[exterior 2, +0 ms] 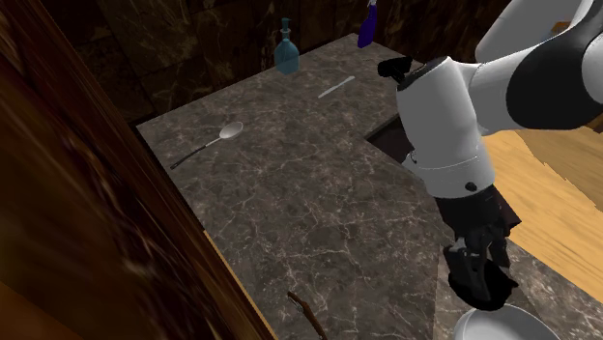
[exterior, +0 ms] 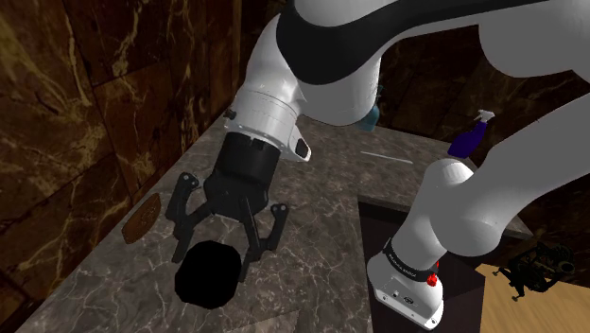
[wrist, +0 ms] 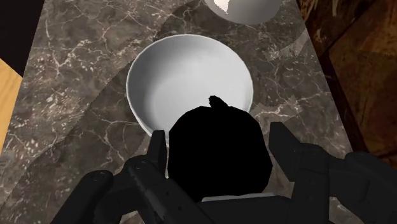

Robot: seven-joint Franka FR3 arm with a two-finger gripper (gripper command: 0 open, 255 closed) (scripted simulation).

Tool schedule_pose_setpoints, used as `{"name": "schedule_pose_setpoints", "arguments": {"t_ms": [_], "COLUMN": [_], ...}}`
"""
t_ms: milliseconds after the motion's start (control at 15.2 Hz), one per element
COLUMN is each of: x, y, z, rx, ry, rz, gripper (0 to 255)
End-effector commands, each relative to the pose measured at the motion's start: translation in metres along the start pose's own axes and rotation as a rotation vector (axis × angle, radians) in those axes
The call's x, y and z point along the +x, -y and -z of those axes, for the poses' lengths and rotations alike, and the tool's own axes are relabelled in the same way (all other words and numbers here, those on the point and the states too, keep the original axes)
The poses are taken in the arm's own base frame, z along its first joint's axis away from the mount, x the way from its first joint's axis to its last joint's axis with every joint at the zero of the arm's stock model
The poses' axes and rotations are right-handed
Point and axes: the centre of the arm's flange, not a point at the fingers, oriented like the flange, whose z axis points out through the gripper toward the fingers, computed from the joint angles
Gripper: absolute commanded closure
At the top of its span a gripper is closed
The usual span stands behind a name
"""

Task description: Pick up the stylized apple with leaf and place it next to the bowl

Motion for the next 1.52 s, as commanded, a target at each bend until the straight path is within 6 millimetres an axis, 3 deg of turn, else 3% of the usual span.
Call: {"name": "schedule_pose_setpoints", "arguments": {"t_ms": [0,1452], "x": [0.007,0.09], "y": [-0.001,-0.013], "z": [-0.007,-0.087], "rx": [0.001,0.001], "ry": [0.0,0.0], "rz": [0.0,0.0], "gripper": [255,255]}}
